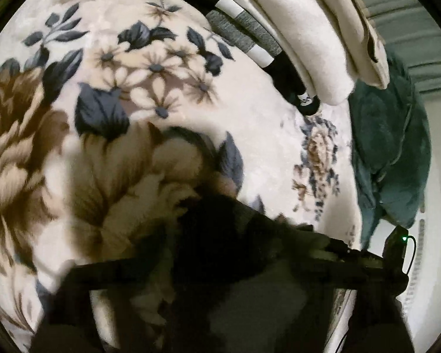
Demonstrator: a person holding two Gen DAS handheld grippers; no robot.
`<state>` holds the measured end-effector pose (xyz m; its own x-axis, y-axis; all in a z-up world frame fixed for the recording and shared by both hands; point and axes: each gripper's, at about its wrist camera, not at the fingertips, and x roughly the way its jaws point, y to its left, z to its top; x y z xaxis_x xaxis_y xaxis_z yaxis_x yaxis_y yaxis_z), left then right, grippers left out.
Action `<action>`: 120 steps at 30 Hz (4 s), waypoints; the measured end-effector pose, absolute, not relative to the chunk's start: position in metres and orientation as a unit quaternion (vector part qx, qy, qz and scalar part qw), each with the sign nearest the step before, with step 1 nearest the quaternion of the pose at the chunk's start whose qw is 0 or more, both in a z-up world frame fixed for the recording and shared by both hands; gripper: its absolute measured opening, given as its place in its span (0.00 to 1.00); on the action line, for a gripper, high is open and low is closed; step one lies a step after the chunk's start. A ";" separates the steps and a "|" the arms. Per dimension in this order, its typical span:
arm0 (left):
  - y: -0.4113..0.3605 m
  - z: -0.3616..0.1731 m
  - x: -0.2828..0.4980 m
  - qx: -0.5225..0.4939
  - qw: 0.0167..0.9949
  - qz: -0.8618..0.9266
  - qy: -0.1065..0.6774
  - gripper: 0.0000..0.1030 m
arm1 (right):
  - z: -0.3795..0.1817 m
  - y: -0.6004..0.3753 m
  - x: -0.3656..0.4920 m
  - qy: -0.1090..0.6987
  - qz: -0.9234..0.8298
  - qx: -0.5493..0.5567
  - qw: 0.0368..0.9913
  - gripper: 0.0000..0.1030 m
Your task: Fold small clothes
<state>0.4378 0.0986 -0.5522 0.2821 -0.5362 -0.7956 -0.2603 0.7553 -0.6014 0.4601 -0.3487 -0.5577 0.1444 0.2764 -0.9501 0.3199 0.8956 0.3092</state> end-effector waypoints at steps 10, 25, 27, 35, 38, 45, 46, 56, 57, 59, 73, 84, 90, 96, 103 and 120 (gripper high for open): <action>0.076 -0.574 0.450 -0.291 0.742 -0.102 0.595 0.18 | -0.592 -0.364 0.469 0.687 -0.011 0.268 0.676 0.23; 0.103 -0.551 0.425 -0.366 0.705 -0.140 0.591 0.87 | -0.556 -0.404 0.419 0.671 0.003 0.330 0.664 0.50; 0.108 -0.552 0.400 -0.380 0.688 -0.146 0.601 0.87 | -0.549 -0.418 0.368 0.666 -0.004 0.365 0.651 0.55; 0.101 -0.585 0.338 -0.422 0.635 -0.155 0.628 0.87 | -0.618 -0.371 0.213 0.641 -0.005 0.540 0.546 0.58; 0.087 -0.595 0.343 -0.402 0.642 -0.173 0.630 0.88 | -0.649 -0.344 0.190 0.598 0.020 0.578 0.556 0.62; 0.066 -0.594 0.364 -0.385 0.646 -0.197 0.629 0.97 | -0.667 -0.322 0.189 0.510 0.043 0.641 0.572 0.68; 0.065 -0.594 0.364 -0.386 0.648 -0.197 0.627 0.97 | -0.667 -0.317 0.193 0.506 0.049 0.644 0.572 0.68; 0.058 -0.594 0.372 -0.384 0.660 -0.187 0.618 0.97 | -0.676 -0.287 0.242 0.484 0.065 0.662 0.569 0.69; 0.057 -0.594 0.373 -0.385 0.659 -0.187 0.618 0.97 | -0.677 -0.284 0.245 0.483 0.063 0.663 0.568 0.69; 0.058 -0.595 0.376 -0.390 0.658 -0.189 0.616 0.97 | -0.676 -0.279 0.248 0.481 0.058 0.664 0.569 0.69; 0.035 -0.586 0.377 -0.298 0.680 -0.181 0.646 0.96 | -0.664 -0.267 0.255 0.497 0.024 0.641 0.584 0.68; 0.047 -0.579 0.367 -0.291 0.700 -0.184 0.626 0.46 | -0.666 -0.272 0.250 0.506 0.005 0.621 0.598 0.63; 0.044 -0.574 0.370 -0.279 0.702 -0.195 0.625 0.35 | -0.663 -0.273 0.243 0.508 -0.014 0.613 0.605 0.49; 0.044 -0.572 0.370 -0.281 0.701 -0.201 0.625 0.32 | -0.659 -0.271 0.244 0.509 -0.025 0.606 0.611 0.43; 0.052 -0.582 0.372 -0.326 0.677 -0.219 0.623 0.37 | -0.655 -0.271 0.244 0.513 -0.024 0.601 0.613 0.41; 0.046 -0.566 0.393 -0.352 0.658 -0.270 0.609 0.22 | -0.637 -0.261 0.253 0.505 -0.020 0.593 0.627 0.27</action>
